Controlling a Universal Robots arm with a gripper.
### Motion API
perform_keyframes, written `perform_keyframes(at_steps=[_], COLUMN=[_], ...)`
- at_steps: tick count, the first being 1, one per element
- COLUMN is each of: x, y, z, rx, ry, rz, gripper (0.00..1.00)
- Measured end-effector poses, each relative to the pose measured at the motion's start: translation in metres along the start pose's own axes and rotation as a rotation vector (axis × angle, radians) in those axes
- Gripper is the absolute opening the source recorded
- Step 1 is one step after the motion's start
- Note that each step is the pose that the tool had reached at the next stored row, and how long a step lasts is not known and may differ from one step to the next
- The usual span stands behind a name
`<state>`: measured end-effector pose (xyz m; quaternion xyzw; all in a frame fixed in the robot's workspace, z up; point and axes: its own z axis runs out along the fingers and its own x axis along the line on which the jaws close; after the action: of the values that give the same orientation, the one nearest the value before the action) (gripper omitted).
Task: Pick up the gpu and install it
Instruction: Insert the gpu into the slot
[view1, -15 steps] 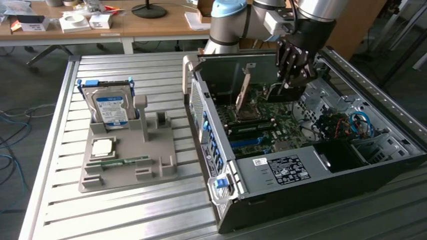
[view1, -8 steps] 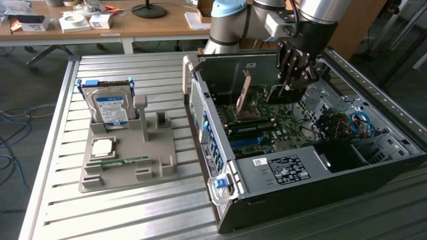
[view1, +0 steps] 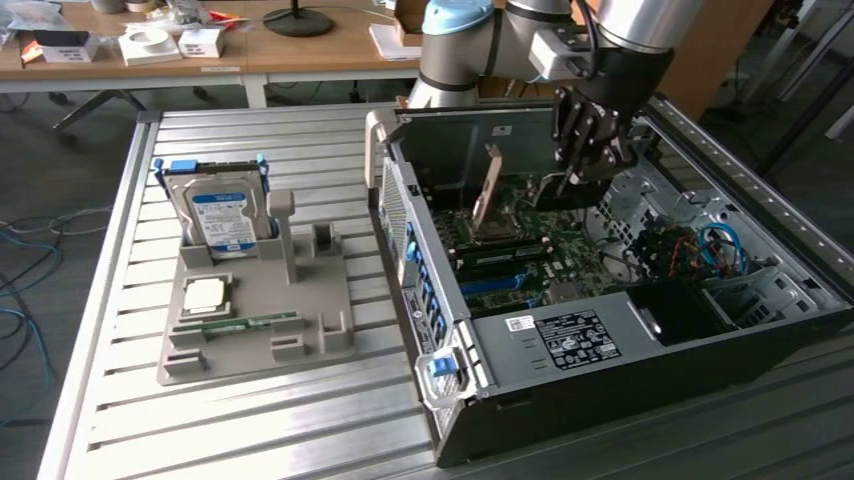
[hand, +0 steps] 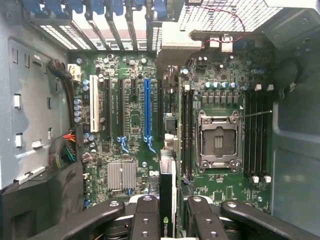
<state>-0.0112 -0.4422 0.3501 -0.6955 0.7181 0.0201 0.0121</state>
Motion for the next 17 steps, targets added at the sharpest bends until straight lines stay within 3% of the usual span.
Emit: perform_keyframes(at_steps=[17], x=[0.0012], y=[0.0037], z=[0.0085], rx=[0.0000], ry=[-0.0001], rz=[0.000], gripper=[0.26])
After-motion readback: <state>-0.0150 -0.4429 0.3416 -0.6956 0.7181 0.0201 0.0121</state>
